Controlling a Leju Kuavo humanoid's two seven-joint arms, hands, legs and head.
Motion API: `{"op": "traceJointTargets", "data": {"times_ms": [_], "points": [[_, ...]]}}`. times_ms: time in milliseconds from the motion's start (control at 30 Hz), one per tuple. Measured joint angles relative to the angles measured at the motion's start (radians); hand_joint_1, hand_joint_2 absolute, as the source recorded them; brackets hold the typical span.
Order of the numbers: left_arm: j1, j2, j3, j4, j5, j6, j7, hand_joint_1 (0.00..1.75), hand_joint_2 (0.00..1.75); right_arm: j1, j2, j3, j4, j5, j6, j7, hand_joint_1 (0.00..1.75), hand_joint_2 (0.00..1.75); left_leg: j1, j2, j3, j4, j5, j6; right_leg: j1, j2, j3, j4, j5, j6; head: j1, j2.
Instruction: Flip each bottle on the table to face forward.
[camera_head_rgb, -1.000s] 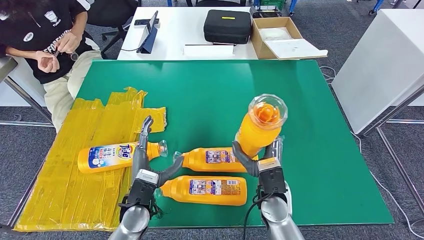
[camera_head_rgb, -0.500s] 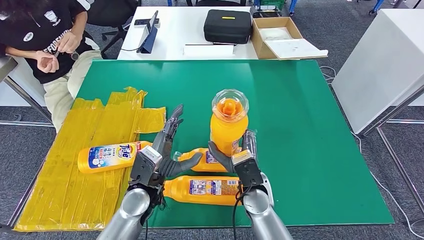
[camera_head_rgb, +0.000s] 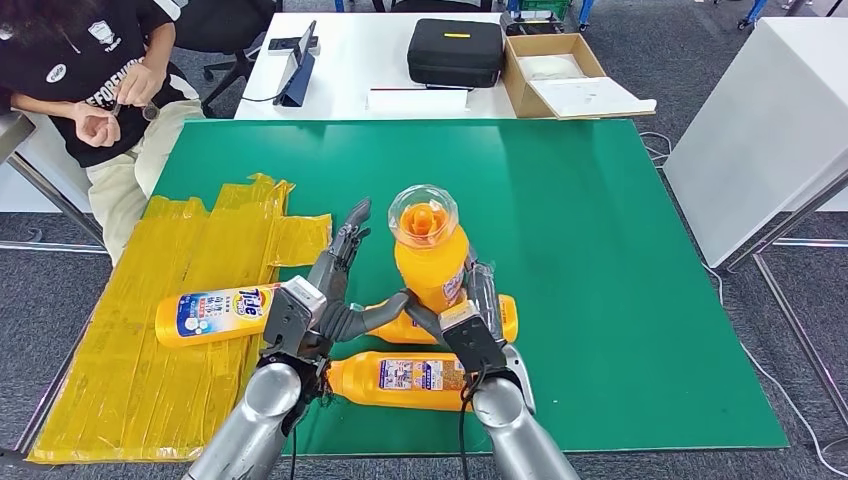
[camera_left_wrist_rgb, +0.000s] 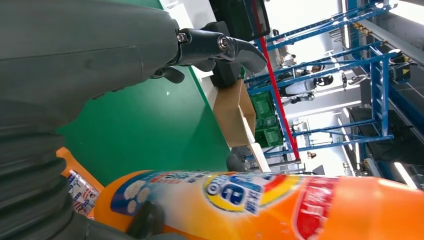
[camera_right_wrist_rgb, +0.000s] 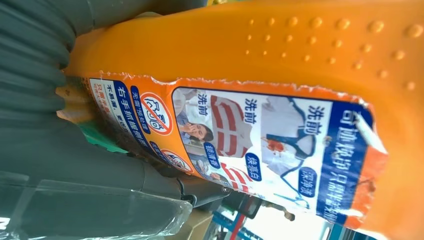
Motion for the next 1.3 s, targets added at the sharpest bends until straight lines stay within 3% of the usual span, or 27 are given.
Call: {"op": "traceJointTargets", "data": {"times_ms": [567, 867, 1300], "points": [[-0.021, -0.001, -0.045, -0.012, 0.053, -0.011, 0.028, 0.00, 1.75, -0.004, 0.013, 0.029, 0.060, 0.071, -0.062, 0.059, 1.75, 1.75, 0.000, 0.000, 0.000, 0.000, 0.000, 0.000, 0.000, 0.000, 0.000, 0.000, 0.000, 0.000, 0.000, 0.000], [-0.012, -0.001, -0.083, -0.050, 0.178, -0.104, 0.064, 0.00, 1.75, -0.009, 0.027, 0.061, 0.098, 0.102, -0.074, 0.062, 1.75, 1.75, 0.000, 0.000, -0.001, 0.000, 0.000, 0.000, 0.000, 0.000, -0.001, 0.000, 0.000, 0.000, 0.000, 0.000], [0.015, 0.002, -0.085, -0.079, 0.232, -0.143, 0.080, 0.00, 1.75, -0.019, 0.034, 0.080, 0.136, 0.092, -0.098, 0.042, 1.75, 1.75, 0.000, 0.000, -0.001, 0.000, 0.000, 0.000, 0.000, 0.000, -0.001, 0.000, 0.000, 0.000, 0.000, 0.000]]}}
